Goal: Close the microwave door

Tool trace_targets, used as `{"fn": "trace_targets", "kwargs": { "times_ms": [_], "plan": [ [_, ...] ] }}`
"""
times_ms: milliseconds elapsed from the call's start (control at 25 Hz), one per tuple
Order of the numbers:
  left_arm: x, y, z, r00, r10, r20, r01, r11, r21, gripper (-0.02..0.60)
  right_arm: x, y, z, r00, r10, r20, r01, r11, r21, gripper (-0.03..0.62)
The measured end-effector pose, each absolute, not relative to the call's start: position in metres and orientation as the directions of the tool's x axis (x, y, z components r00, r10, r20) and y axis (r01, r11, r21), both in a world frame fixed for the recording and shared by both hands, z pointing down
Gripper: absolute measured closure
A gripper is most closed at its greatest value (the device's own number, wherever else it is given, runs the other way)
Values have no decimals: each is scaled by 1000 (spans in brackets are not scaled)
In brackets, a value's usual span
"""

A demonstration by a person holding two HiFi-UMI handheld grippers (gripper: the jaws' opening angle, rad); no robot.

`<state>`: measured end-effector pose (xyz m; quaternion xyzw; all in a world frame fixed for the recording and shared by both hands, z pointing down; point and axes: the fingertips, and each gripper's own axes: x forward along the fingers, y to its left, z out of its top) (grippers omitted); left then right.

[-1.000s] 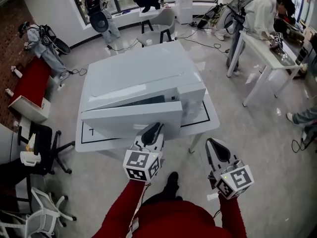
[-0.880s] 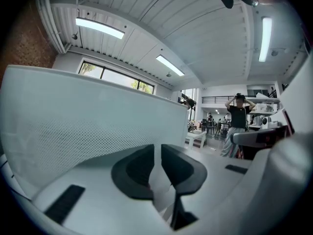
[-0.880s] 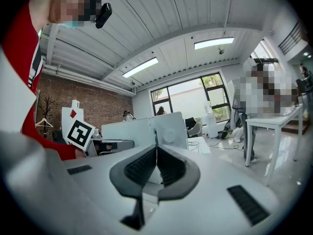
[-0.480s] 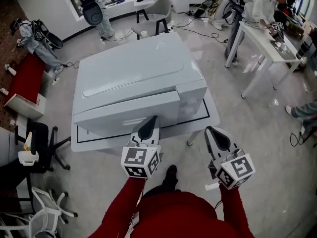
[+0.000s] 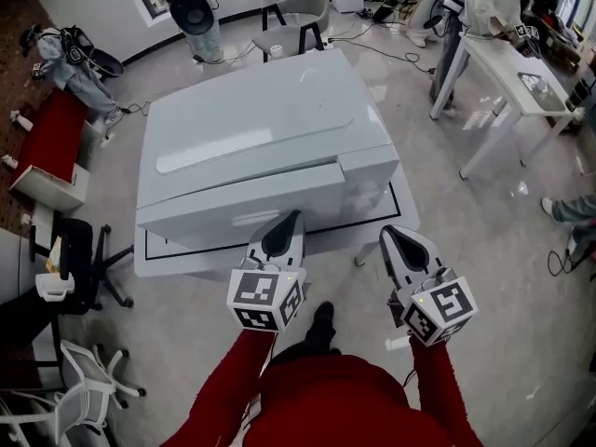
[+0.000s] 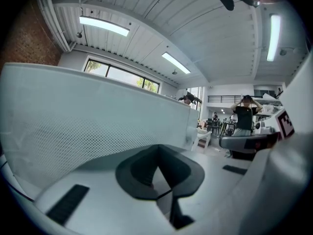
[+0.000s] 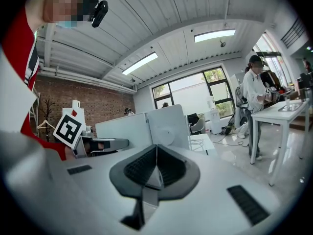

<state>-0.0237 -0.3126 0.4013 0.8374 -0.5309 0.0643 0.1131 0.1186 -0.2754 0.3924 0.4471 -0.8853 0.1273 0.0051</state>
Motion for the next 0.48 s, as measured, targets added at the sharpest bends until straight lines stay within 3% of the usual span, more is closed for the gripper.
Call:
{"fn": "trace_targets", "kwargs": {
  "times_ms": [480],
  "plan": [
    [-16,-317,406,450,-857,251,-893,-433,121,572,111,-277,392,-600,-789,132,-794,569,-211,579]
  ]
}}
